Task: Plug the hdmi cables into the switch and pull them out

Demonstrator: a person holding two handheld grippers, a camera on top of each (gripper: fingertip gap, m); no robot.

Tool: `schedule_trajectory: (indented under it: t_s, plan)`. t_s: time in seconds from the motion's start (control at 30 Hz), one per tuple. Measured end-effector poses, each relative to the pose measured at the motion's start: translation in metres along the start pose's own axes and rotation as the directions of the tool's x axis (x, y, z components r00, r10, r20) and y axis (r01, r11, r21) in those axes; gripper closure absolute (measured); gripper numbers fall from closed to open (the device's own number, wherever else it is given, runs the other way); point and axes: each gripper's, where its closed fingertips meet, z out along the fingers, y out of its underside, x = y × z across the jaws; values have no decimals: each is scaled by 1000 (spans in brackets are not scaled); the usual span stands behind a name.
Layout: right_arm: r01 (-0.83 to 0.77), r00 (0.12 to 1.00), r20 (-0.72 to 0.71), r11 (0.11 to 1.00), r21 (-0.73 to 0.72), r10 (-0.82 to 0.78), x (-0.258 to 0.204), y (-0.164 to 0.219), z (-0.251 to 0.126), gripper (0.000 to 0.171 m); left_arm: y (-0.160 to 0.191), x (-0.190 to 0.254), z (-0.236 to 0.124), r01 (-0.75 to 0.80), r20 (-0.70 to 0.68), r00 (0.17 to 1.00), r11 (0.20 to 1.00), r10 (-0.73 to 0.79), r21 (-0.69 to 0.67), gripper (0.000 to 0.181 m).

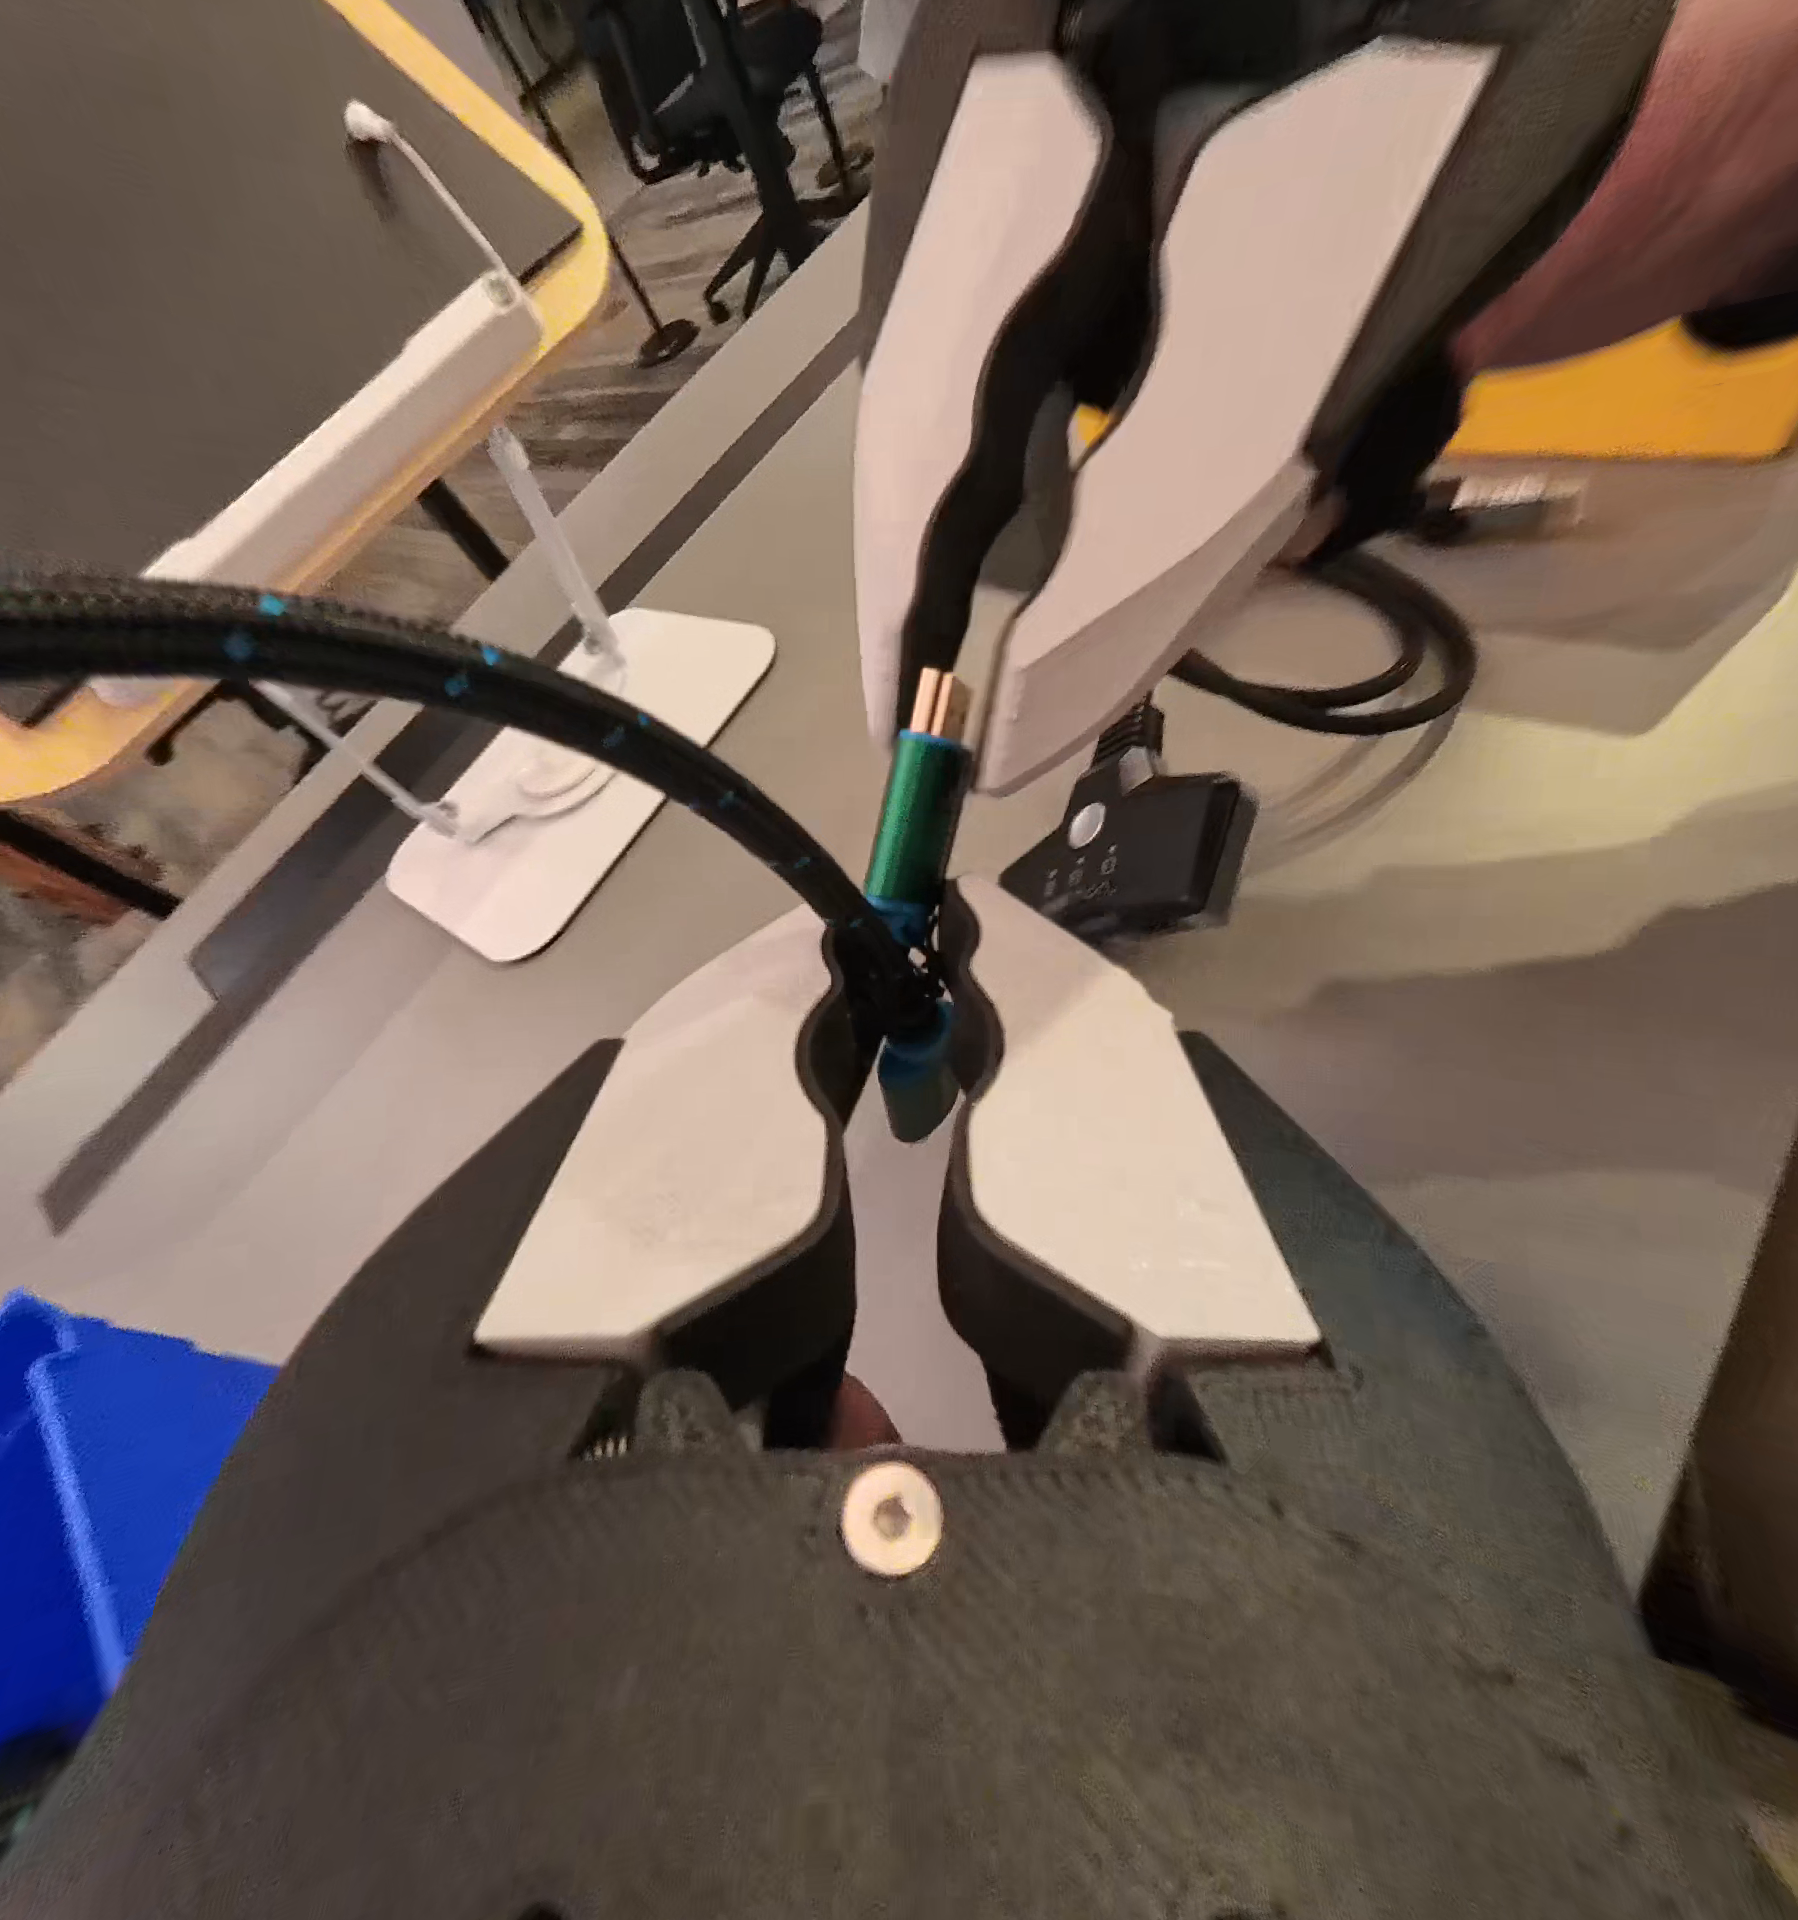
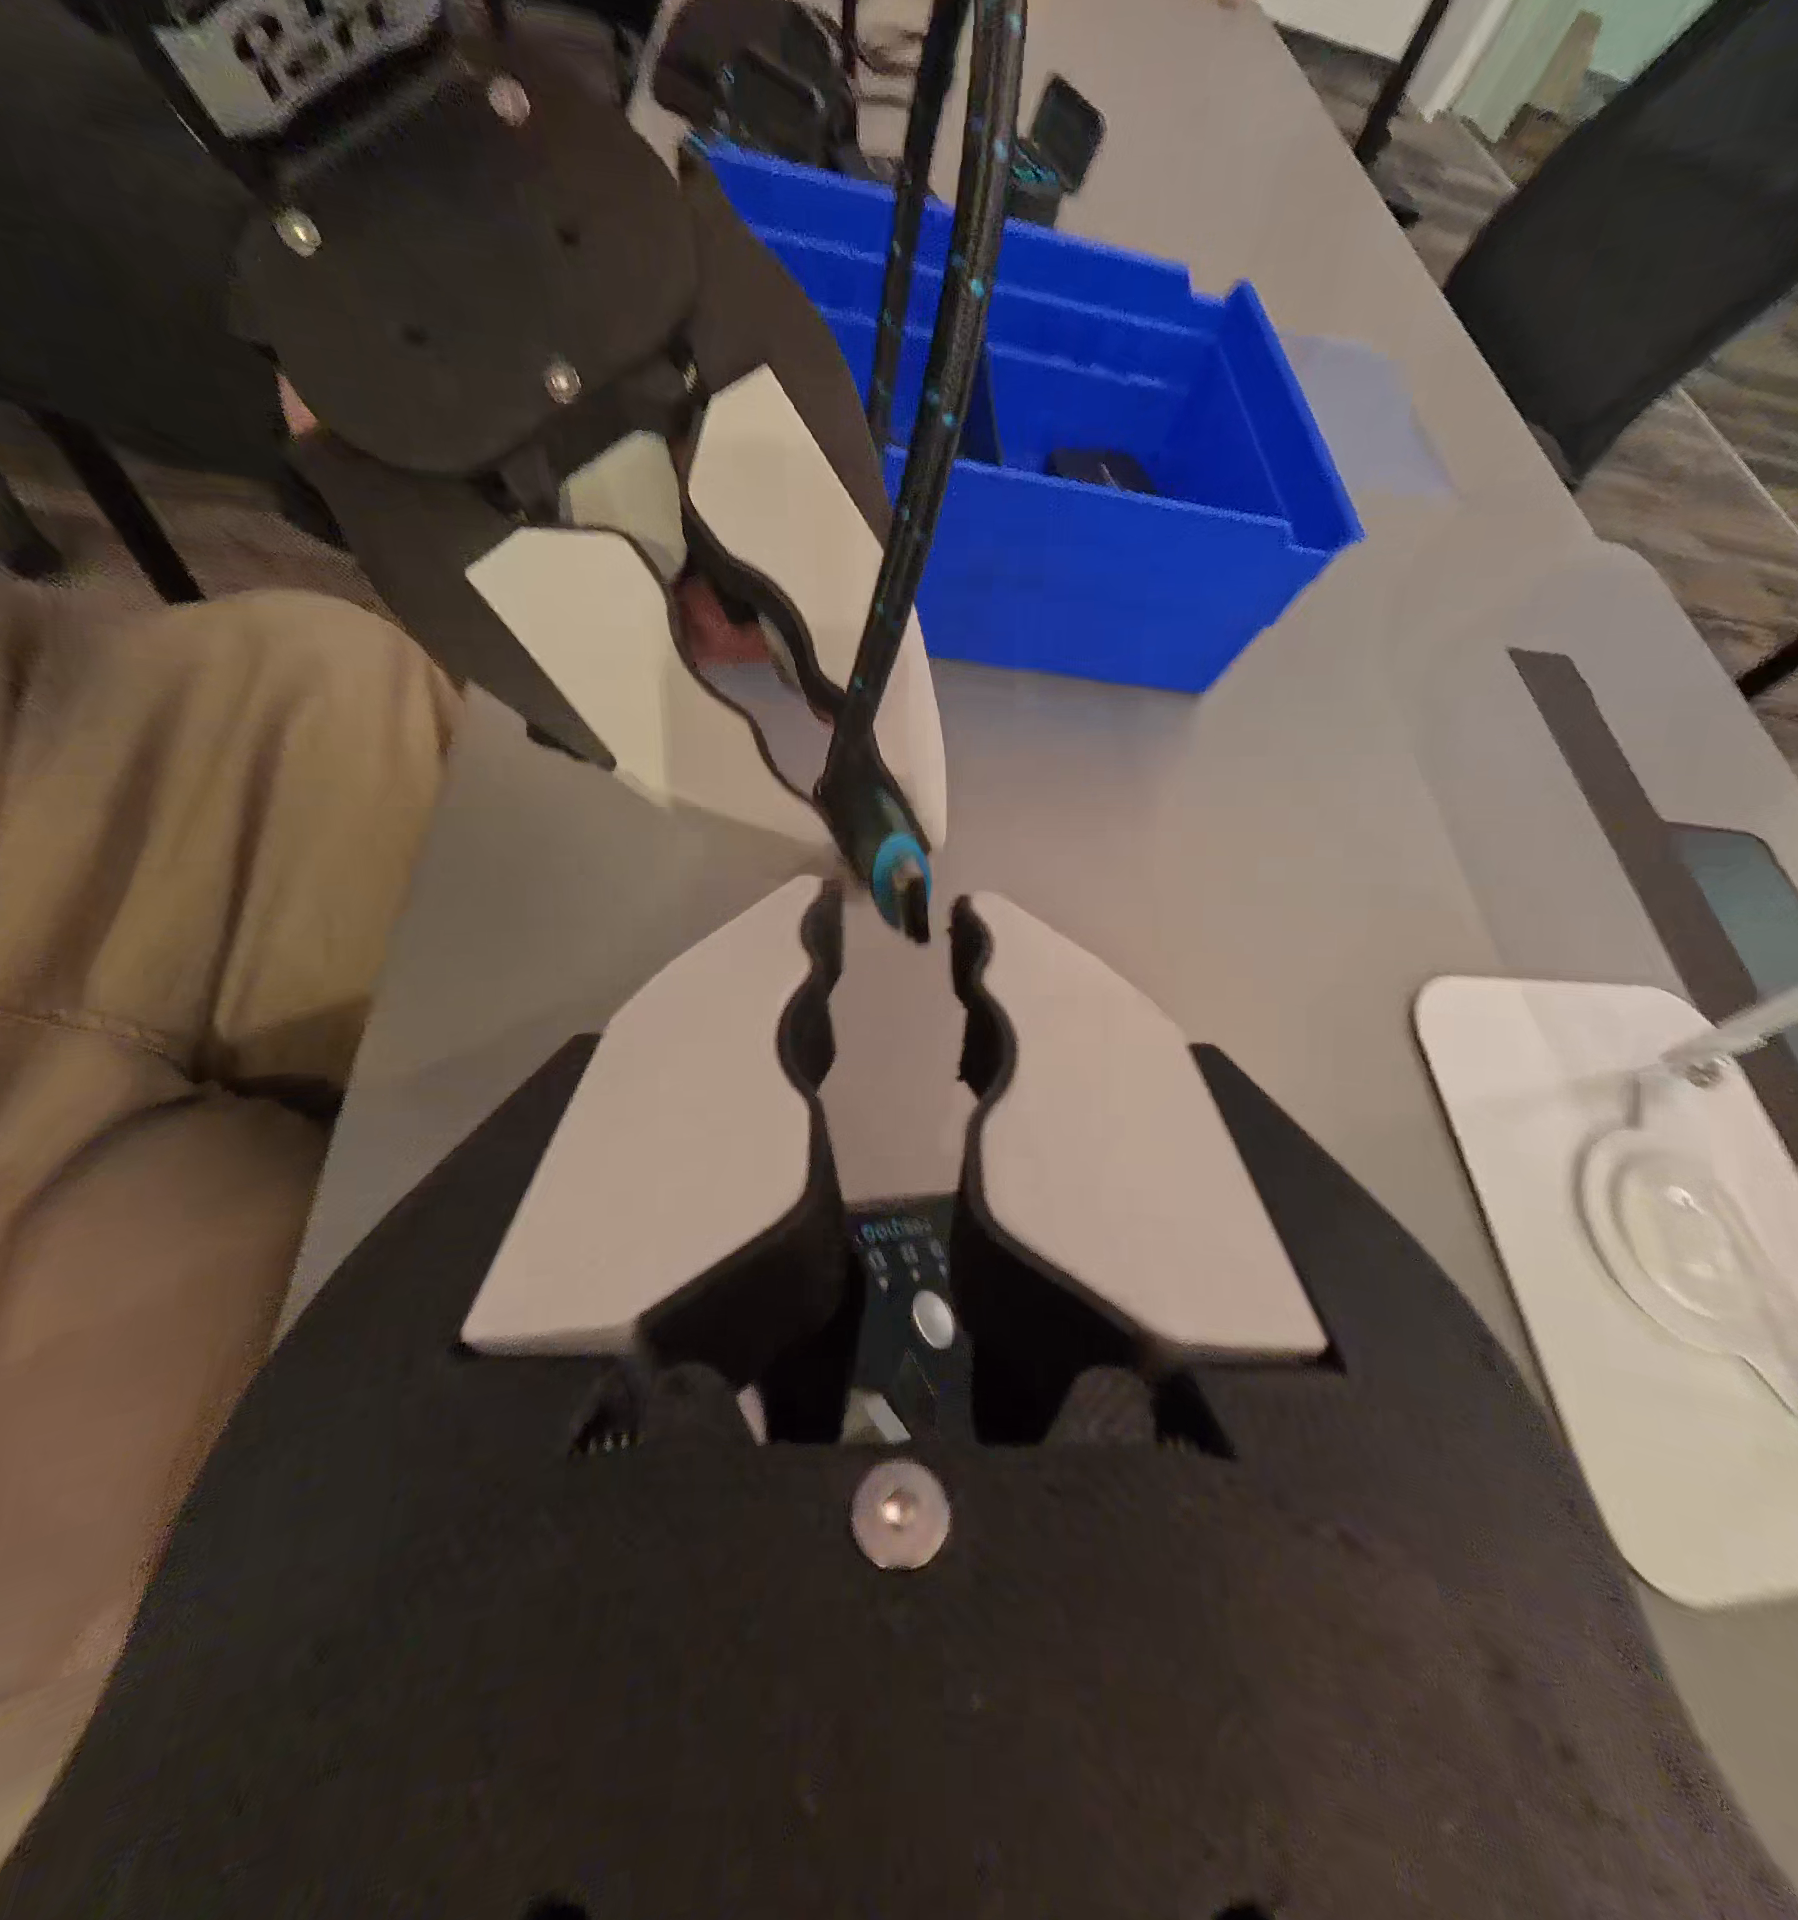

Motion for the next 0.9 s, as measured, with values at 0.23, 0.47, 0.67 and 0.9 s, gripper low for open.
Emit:
schedule_trajectory:
  t_s: [0.23, 0.47, 0.67, 0.9]
  plan:
    - [186, 955, -119, 859, -477, -273, 1, 66, -25, 115, 31, -25, 1, -209, 147, 961, 961, 236, -181, 169]
    - [292, 879, -57, 631, -719, -473, -7, 142, -15, 109, 56, -17, 16, -304, 130, 930, 918, 343, -253, 168]
    - [343, 787, -88, 552, -760, -610, 24, 148, 4, 148, 62, -21, 21, -332, 152, 912, 904, 380, -269, 169]
    - [259, 830, -255, 748, -610, -495, 31, 106, 0, 149, 54, -35, 22, -444, 251, 815, 841, 522, -309, 169]
